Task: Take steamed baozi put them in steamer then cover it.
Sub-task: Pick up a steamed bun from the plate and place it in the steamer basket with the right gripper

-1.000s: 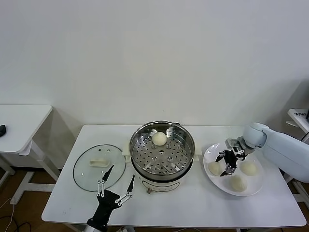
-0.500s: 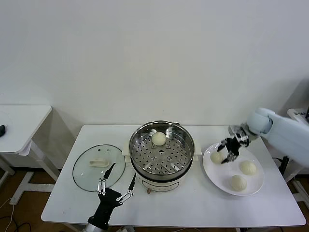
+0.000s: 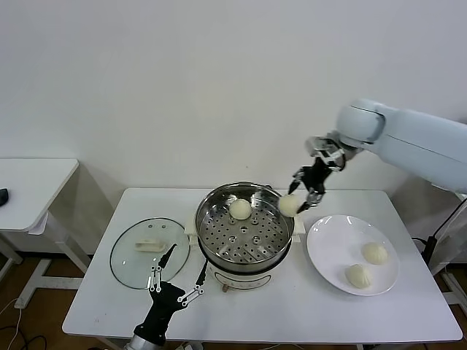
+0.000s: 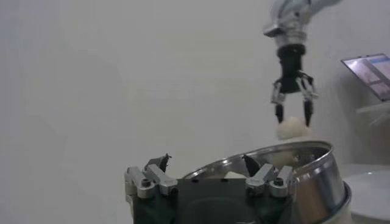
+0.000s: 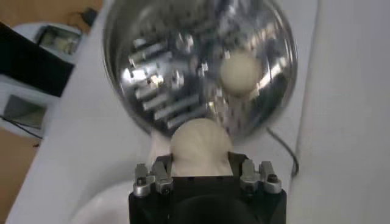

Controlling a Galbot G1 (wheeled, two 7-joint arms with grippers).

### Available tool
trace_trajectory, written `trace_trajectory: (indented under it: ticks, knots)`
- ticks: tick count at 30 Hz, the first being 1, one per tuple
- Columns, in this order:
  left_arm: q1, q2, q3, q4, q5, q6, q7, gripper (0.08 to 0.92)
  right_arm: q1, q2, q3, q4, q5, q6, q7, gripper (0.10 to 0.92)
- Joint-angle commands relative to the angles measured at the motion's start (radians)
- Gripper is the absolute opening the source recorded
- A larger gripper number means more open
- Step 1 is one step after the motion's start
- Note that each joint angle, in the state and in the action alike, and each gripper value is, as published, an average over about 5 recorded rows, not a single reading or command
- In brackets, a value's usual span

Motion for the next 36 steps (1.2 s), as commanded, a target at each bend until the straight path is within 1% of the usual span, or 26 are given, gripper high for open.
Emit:
trace_trajectory:
  ticks: [1,8,18,27,36]
  knots:
    - [-0.002,0.0,0.003,0.003,-0.001,-0.001,-0.002,0.823,0.062,0.27,-0.103,-0.003,0.129,-0.076,0.049,0.641]
    - [-0.007,0.003,0.006,0.009,-0.004,-0.004,-0.004,0.823,0.021,0.425,-0.151,-0.133,0.17,-0.091,0.09,0.636]
    - [-0.011,0.009,0.008,0.013,-0.008,-0.012,-0.008,0.823,-0.037,0.556,-0.181,-0.261,0.182,-0.091,0.106,0.636]
    - [-0.011,0.007,0.007,0.012,-0.009,-0.015,-0.01,0.823,-0.077,0.6,-0.188,-0.295,0.158,-0.092,0.111,0.636]
    - [-0.009,0.004,0.002,0.009,-0.009,-0.016,-0.011,0.823,-0.09,0.6,-0.188,-0.287,0.142,-0.093,0.116,0.651]
